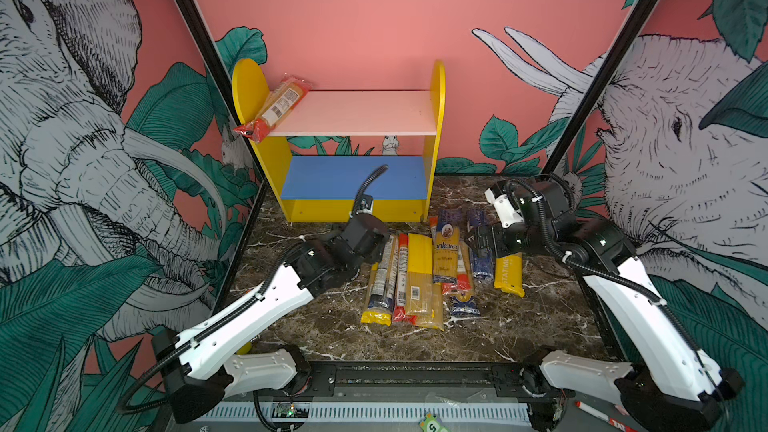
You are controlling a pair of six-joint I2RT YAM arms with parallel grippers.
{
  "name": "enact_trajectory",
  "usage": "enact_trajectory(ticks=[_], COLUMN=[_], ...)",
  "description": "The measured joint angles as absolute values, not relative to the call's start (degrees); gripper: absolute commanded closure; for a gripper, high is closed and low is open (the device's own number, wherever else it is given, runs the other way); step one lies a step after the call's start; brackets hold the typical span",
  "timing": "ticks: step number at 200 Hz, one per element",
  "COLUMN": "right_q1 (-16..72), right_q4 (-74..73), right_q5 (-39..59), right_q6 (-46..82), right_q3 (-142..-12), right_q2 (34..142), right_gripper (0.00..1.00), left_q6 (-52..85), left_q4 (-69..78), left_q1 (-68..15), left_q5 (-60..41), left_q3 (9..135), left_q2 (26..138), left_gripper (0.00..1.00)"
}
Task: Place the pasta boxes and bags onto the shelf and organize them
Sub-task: 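Release the bags onto the white top shelf and withdraw the left gripper, then lower the left gripper and grasp the next clear spaghetti bags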
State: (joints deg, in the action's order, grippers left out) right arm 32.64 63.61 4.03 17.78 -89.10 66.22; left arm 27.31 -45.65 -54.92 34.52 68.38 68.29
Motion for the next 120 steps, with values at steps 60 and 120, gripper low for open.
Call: enact_trajectory(ticks=[60, 120], right_q1=[32.64, 32.64], right_q4=[64.60, 65.01], right_q5=[5.19, 5.80], right_q6=[18.28, 19.07], right_q3=[-86.26, -85.34], right_q2=[62.39, 62.26], right_gripper=[0.01, 0.01], left_q6=[42.39, 45.19], left_q4=[-45.34, -40.47], left_q1=[-60.69, -61.84], left_q5=[29.43, 23.05], left_q3=[55.48, 54.59], left_q2=[72.66, 81.38], left_gripper=[0.17, 0.16])
